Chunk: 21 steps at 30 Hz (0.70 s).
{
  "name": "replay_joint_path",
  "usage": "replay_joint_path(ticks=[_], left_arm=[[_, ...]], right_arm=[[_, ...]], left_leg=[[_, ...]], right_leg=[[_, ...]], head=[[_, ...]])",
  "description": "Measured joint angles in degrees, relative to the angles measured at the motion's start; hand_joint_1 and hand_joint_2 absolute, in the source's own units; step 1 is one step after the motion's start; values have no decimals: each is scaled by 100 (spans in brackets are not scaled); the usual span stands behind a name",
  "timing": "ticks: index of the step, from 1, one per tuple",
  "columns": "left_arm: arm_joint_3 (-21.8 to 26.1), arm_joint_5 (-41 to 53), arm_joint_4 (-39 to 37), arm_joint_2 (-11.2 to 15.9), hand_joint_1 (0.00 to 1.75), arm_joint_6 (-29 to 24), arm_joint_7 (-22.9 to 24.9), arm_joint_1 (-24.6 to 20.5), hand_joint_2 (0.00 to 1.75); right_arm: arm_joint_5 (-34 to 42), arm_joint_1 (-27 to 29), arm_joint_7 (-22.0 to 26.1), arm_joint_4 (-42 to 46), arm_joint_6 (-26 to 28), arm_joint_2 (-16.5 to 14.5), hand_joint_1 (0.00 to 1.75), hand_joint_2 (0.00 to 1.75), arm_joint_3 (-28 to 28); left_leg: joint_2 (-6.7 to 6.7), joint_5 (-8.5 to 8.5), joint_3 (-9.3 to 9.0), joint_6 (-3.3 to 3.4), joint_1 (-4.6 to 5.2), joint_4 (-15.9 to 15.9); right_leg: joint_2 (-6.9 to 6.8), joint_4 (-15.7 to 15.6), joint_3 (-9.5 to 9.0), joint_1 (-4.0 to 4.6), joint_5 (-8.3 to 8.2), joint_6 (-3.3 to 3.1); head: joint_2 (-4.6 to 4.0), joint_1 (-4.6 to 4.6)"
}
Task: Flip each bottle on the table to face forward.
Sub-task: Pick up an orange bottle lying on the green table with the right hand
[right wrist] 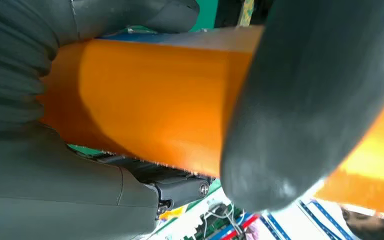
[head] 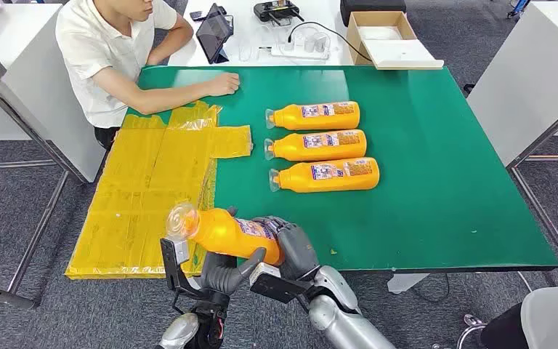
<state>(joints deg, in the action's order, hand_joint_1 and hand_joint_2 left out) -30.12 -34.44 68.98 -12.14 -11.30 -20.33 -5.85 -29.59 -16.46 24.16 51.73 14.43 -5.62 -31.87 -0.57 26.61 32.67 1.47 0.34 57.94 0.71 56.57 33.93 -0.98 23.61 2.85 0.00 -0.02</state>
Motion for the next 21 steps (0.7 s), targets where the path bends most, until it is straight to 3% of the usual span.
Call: replay_joint_path(ticks=[13, 14, 17, 18, 19, 21], left_arm=[[209, -271, 0, -1, 175, -26, -109, 16, 175], [215, -271, 0, -1, 175, -26, -109, 20, 175], [230, -273, 1, -1, 175, -27, -123, 32, 175], [232, -276, 2, -1, 175, -30, -137, 33, 175], [236, -286, 3, -1, 175, -39, -155, 32, 175], [247, -330, 11, -9, 175, -79, -197, 26, 175]], right_arm=[[39, -284, 32, -487, -16, -157, 161, 175, -271], [39, -294, 35, -502, -16, -157, 140, 175, -283], [40, -312, 43, -536, -15, -158, 22, 175, -312], [39, -316, 50, -548, -12, -158, 2, 175, -324], [36, -317, 62, -563, -3, -160, 0, 175, -344], [16, -304, 99, -599, 55, -164, 0, 87, -402]], left_leg=[[0, 0, 0, 0, 1, 0], [0, 0, 0, 0, 1, 0], [0, 0, 0, 0, 1, 0], [0, 0, 0, 0, 0, 0], [0, 0, 0, 0, 0, 0], [0, 0, 0, 0, 0, 0]], right_leg=[[0, 0, 2, 0, 0, 0], [0, 0, 2, 0, 0, 0], [0, 0, 2, 0, 0, 0], [0, 0, 2, 0, 0, 0], [0, 0, 2, 0, 0, 0], [0, 0, 2, 0, 0, 0]], head=[[-1, 0], [-1, 0], [0, 0], [-1, -1], [-1, 0], [-1, 0]])
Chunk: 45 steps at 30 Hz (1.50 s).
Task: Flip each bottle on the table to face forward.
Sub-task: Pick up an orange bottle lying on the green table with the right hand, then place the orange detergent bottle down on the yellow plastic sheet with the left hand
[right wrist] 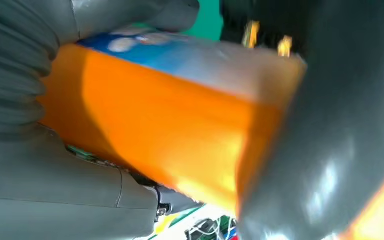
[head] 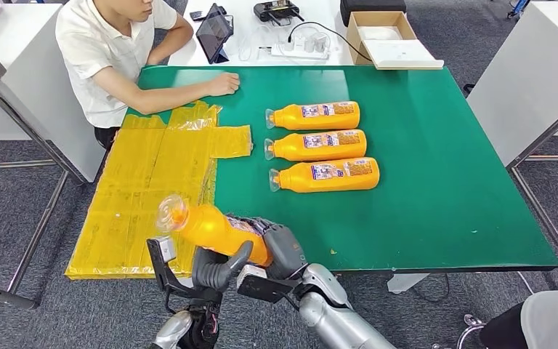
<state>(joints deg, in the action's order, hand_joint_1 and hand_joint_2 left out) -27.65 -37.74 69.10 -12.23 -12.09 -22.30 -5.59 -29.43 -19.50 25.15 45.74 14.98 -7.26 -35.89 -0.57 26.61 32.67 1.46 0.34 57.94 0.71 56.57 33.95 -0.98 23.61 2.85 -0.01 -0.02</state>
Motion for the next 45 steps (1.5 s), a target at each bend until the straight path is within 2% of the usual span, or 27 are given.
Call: replay_joint_path(ticks=[2, 8, 12, 16, 19, 21, 24, 26, 27, 29, 31, 32, 33, 37, 39, 42, 45], left_arm=[[41, -54, 41, -34, 175, -118, -43, -7, 175], [335, 62, 130, -88, 175, -864, -171, -51, 175], [592, 569, -25, -68, 175, -1576, -438, -345, 175], [891, 634, -237, -55, 175, -1549, -447, -578, 175], [1036, 808, -293, -48, 175, -1572, -434, -632, 175], [1086, 1480, -362, -22, 175, -1953, -618, -693, 175], [1356, 3855, -620, 17, 175, -2623, -850, -905, 175], [1724, 5566, -832, 16, 175, -2744, -770, -1083, 175], [1903, 6138, -928, 13, 175, -2760, -725, -1160, 175], [2177, 6584, -1081, 3, 175, -2776, -661, -1272, 175], [2428, 6809, -1156, -30, 175, -2793, -479, -1340, 175], [2593, 7206, -1174, -57, 175, -2799, -282, -1376, 175], [2780, 7847, -1206, -79, 175, -2804, 3, -1433, 175], [3281, 11655, -1739, 9, 175, -2802, 1368, -1888, 175], [3346, 12693, -2063, 90, 175, -2717, 1703, -2104, 175], [3365, 12464, -2563, 166, 175, -2341, 2082, -2426, 175], [3319, 12112, -3074, 261, 175, -1651, 2532, -2778, 175]], right_arm=[[-40, 44, 70, -29, 130, -5, 0, 0, -67], [-408, 152, 232, -34, 866, -26, 0, 0, -296], [-1000, 251, 200, -3, 1519, -37, 0, 0, -576], [-1382, 336, 36, 3, 1966, -70, 0, 0, -831], [-1519, 387, -17, 3, 2086, -70, 0, 0, -921], [-1616, 424, -22, 5, 2122, -72, 0, 0, -945], [-1730, 497, 4, 47, 2138, -76, 0, 0, -946], [-1759, 539, 20, 100, 2139, -81, 0, 0, -946], [-1767, 556, 23, 126, 2139, -84, 0, 0, -946], [-1777, 585, 27, 165, 2139, -85, 0, 0, -946], [-1789, 611, 27, 195, 2139, -84, 0, 0, -945], [-1796, 628, 27, 213, 2139, -81, 0, 0, -943], [-1802, 649, 27, 239, 2138, -76, 0, 0, -938], [-1818, 797, 25, 427, 2119, -27, 0, 0, -877], [-1827, 880, 18, 534, 2111, 1, 0, 0, -837], [-1834, 996, 2, 691, 2092, 38, 0, 0, -767], [-1797, 1115, 2, 830, 2034, 60, 0, 0, -661]], left_leg=[[0, 0, 0, 0, 0, 0], [1, 0, 1, 0, -1, 0], [-2, -2, 1, -3, -2, 0], [-1, -4, 1, -6, -3, 0], [-1, -4, 2, -6, -2, 0], [-2, -4, 3, -6, -2, 0], [-7, -4, 4, -6, -2, 0], [-5, -4, 4, -6, -2, 0], [-2, -4, 3, -6, -2, 0], [5, -5, 1, -6, -2, 0], [5, -6, 0, -7, -2, 0], [4, -8, 0, -8, -3, 0], [2, -9, 0, -9, -3, 0], [1, -10, 2, -9, -3, 0], [2, -10, 2, -9, -3, 0], [2, -10, 2, -9, -2, 0], [-3, -10, 3, -9, -2, 0]], right_leg=[[0, 0, 0, 0, 0, 0], [0, 0, 2, 1, 0, 0], [-2, 1, 1, 1, 0, -1], [-3, 2, 1, 1, 0, -1], [-3, 2, 1, 1, 0, -1], [-3, 2, 1, 0, 0, 0], [-5, 2, 1, 0, 0, 0], [-5, 2, 1, 0, -1, -1], [-3, 2, 1, 1, -1, -1], [1, 2, 2, 1, -2, -2], [1, 2, 3, 2, -2, -2], [0, 2, 3, 2, -2, -2], [-1, 2, 3, 2, -2, -2], [-2, 3, 2, 1, -2, -2], [-2, 4, 2, 1, -2, -2], [-1, 3, 3, 1, -2, -2], [-4, 3, 3, 1, -2, -2]], head=[[0, 0], [0, -1], [0, 1], [1, 0], [1, -2], [1, -2], [0, -1], [0, -1], [1, -1], [1, 0], [1, 0], [1, -1], [1, -2], [0, -2], [0, -2], [-1, -2], [-1, -2]])
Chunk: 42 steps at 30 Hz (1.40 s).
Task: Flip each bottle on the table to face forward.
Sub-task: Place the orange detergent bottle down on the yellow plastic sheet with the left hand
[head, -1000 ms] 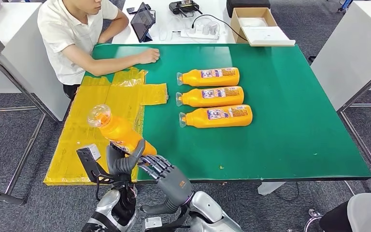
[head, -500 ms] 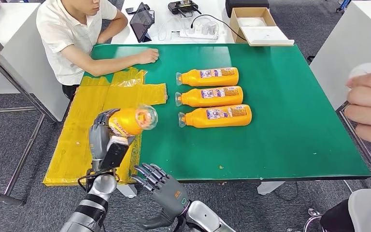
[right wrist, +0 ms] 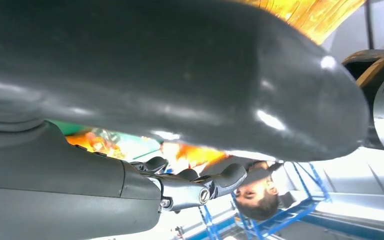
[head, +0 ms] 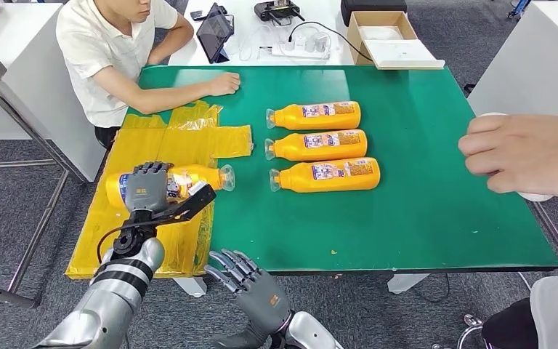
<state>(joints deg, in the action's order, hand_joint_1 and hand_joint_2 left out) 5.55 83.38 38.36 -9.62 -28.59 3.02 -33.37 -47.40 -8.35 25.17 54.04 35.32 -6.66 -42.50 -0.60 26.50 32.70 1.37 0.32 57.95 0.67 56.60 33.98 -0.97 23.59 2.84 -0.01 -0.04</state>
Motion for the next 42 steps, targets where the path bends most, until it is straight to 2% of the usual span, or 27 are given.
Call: replay_joint_path(ticks=[3, 9, 11, 12, 13, 15, 16, 17, 20, 25, 28, 34, 37, 40, 42], left_arm=[[-144, 39, -505, 119, 175, 743, 496, -308, 175], [-332, 47, -1074, 249, 175, 1107, 835, -648, 175], [-350, -136, -1207, 272, 175, 1351, 741, -738, 175], [-351, -274, -1260, 281, 157, 1494, 618, -784, 175], [-351, -432, -1304, 292, 123, 1647, 458, -828, 175], [-351, -695, -1374, 311, 36, 1918, 165, -903, 175], [-351, -790, -1402, 317, 10, 2026, 62, -935, 175], [-352, -856, -1426, 315, 0, 2107, -6, -963, 175], [-354, -1137, -1478, 279, 0, 2326, -297, -1002, 175], [-354, -2280, -1494, 188, 0, 2959, -1564, -985, 175], [-364, -2902, -1452, 157, 0, 3241, -2093, -917, 175], [-424, -3601, -1303, 132, 0, 3380, -2529, -723, 175], [-438, -4177, -1075, 87, 0, 2968, -2915, -524, 175], [-454, -5372, -333, -43, 0, 1912, -3690, -52, 175], [-533, -6281, 442, -112, 0, 1399, -3994, 363, 175]], right_arm=[[47, 95, 48, 90, -50, 5, 0, 0, 120], [101, 186, 103, 156, -113, 13, 0, 0, 273], [142, 210, 136, 167, -148, 13, 0, 0, 322], [163, 222, 166, 169, -161, 13, 0, 0, 343], [192, 233, 213, 170, -167, 13, 0, 0, 359], [262, 255, 327, 170, -164, 13, 0, 0, 391], [300, 264, 380, 170, -161, 13, 0, 0, 408], [330, 271, 416, 170, -158, 13, 0, 0, 424], [384, 276, 475, 167, -159, 14, 0, 0, 452], [561, 268, 655, 120, -161, 48, 0, 0, 487], [664, 264, 748, 69, -161, 81, 0, 0, 495], [731, 262, 814, -21, -162, 125, 0, 0, 499], [727, 269, 800, -48, -140, 149, 0, 0, 506], [651, 293, 709, -37, -50, 206, 0, 0, 549], [588, 319, 629, 7, -5, 261, 0, 0, 603]], left_leg=[[3, 0, 1, 0, 0, 0], [3, 0, 2, 0, 0, 0], [0, 0, 2, 0, 0, 0], [-2, 0, 2, 0, 0, 0], [-4, 0, 2, 0, 1, 0], [-6, 0, 0, 0, 1, 0], [-7, -1, -1, 1, 1, 0], [-6, -2, -2, 1, 1, 0], [-3, -3, -3, 2, 2, 0], [-5, -4, -3, 2, 2, 0], [-4, -3, -3, 2, 2, 0], [-4, -3, -3, 1, 1, 0], [-2, -3, -3, 1, 1, 0], [0, -2, -2, 2, 1, 0], [1, -1, 0, 2, 2, 0]], right_leg=[[1, 1, 1, 0, 0, 0], [1, 1, 1, 0, 0, 0], [-1, 1, -1, -1, 0, 0], [-2, 1, -2, -1, 0, 0], [-3, 1, -3, -1, 0, 0], [-4, 0, -5, -2, 0, 0], [-4, 0, -6, -2, 0, 0], [-4, 0, -6, -2, 0, 0], [-3, 0, -7, -2, -1, 0], [-4, 0, -11, -3, -1, 1], [-4, 0, -10, -2, -1, 1], [-4, 0, -8, -1, -1, 1], [-3, 0, -7, -2, -1, 1], [-3, 0, -8, -2, -1, 1], [-2, 0, -5, -2, 0, 2]], head=[[1, 1], [1, 1], [1, 0], [1, 0], [1, 0], [0, 1], [1, 1], [1, 1], [1, 1], [1, 1], [0, 1], [0, 1], [0, 2], [0, 1], [0, 1]])
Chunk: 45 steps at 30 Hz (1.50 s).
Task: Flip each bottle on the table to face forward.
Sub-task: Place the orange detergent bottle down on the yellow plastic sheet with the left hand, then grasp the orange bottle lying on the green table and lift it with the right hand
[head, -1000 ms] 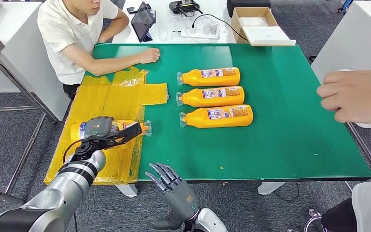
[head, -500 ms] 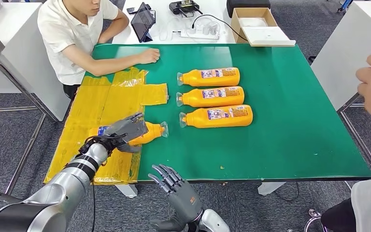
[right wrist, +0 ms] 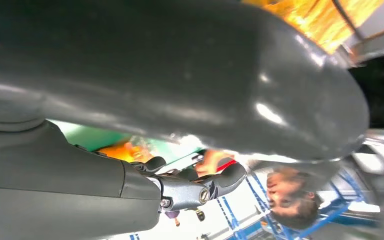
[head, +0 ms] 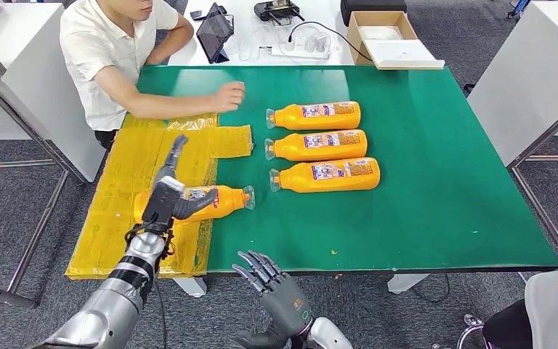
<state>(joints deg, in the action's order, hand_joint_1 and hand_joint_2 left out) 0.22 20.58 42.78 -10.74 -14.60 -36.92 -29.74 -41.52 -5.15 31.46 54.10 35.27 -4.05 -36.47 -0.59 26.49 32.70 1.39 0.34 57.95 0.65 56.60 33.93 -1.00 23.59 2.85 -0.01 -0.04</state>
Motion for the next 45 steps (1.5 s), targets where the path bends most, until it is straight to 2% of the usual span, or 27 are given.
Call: replay_joint_path(ticks=[4, 8, 12, 18, 22, 28, 34, 41, 45], left_arm=[[-303, -1246, 1528, -16, 0, -431, -88, 734, 175], [-521, -1780, 2616, -16, 0, -495, -95, 1188, 175], [-660, -1930, 3270, -16, 0, -473, -92, 1472, 175], [-780, -2382, 3954, -25, 0, -236, -97, 1825, 175], [-889, -2481, 4373, -41, 0, -310, -88, 2121, 175], [-967, -2432, 4672, -49, 0, -556, -80, 2370, 175], [-1026, -2388, 4762, -49, 0, -602, -78, 2464, 175], [-1089, -2367, 4771, -45, 0, -697, -73, 2482, 175], [-1127, -2358, 4769, -43, 0, -706, -3, 2484, 175]], right_arm=[[-142, 11, -108, 106, 11, 107, 0, 0, 166], [-423, -15, -346, 140, 19, 200, 0, 0, 323], [-583, -42, -485, 141, 19, 300, 0, 175, 431], [-1507, -369, -1346, 30, 57, 690, 0, 175, 673], [-1783, -786, -1511, -198, 20, 1049, 0, 175, 1049], [-2260, -1213, -1875, -446, -50, 1356, 0, 175, 1372], [-2332, -1394, -1929, -585, -90, 1487, 0, 175, 1486], [-2600, -1476, -2156, -657, -123, 1499, 0, 175, 1544], [-2612, -1525, -2378, -770, -582, 1497, 0, 175, 1578]], left_leg=[[-3, 2, 8, 0, 0, 0], [-1, 1, 8, 0, 0, 0], [-4, 0, 6, 1, 0, 0], [-3, -1, 6, 2, 4, 0], [-4, -1, 6, 3, 12, 1], [-7, 0, 7, 4, 12, 2], [-6, 0, 7, 3, 10, 2], [-7, -1, 8, 3, 11, 2], [-7, 0, 8, 4, 12, 2]], right_leg=[[-1, -2, 7, 0, 1, 0], [-1, -3, 7, 0, 0, 0], [-1, -3, 5, 1, 0, 0], [-1, -3, 3, -4, -2, 1], [-1, -3, 3, -13, -3, 4], [-2, -3, 5, -13, -3, 5], [-2, -3, 5, -11, -3, 5], [-2, -3, 4, -12, -3, 5], [-2, -3, 4, -13, -3, 5]], head=[[1, 0], [0, 2], [1, 1], [1, 2], [0, 1], [1, 2], [0, 2], [0, 2], [1, 2]])
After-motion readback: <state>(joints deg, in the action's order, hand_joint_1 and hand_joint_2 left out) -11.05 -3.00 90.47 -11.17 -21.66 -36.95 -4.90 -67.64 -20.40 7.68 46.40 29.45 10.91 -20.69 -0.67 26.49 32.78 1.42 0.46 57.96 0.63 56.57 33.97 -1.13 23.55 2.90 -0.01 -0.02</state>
